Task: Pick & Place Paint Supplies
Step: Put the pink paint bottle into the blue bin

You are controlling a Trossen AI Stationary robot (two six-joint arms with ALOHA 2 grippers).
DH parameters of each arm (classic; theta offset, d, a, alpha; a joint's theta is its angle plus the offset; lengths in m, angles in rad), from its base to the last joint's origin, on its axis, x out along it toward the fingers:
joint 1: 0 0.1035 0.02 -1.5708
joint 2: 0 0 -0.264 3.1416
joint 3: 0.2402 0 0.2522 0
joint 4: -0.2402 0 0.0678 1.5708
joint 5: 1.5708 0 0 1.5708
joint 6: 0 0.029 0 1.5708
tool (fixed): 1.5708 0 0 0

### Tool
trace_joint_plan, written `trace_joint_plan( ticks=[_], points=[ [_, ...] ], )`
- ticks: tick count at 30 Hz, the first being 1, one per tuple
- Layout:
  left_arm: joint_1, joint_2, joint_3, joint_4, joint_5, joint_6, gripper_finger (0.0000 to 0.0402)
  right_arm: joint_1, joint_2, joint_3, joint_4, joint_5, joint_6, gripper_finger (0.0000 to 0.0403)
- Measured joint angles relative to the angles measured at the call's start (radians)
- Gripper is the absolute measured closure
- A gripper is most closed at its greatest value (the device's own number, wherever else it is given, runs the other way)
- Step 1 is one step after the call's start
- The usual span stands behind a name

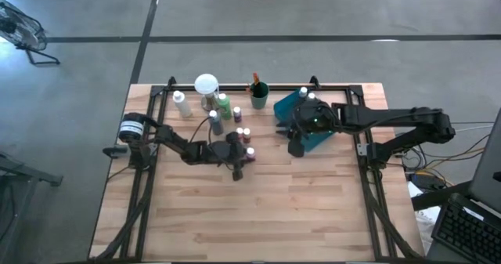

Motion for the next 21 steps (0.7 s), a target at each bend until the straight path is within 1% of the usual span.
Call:
trace_joint_plan(
  ticks=[6,13,17,21],
  points=[
    [0.000,-0.001,0.082,-0.099,0.074,0.010,0.0279,0.000,0.022,-0.035,0.023,-0.018,0.051,0.0265],
    [0.000,-0.002,0.196,-0.253,0.082,0.069,0.0279,0.005,0.088,-0.011,0.018,-0.147,0.047,0.0208],
    [0.000,-0.005,0.240,-0.324,0.083,0.096,0.0279,0.009,0.118,0.003,0.004,-0.166,0.041,0.0187],
    [0.000,-0.006,0.254,-0.332,0.082,0.109,0.0279,0.014,0.129,0.009,0.006,-0.174,0.040,0.0173]
  ],
)
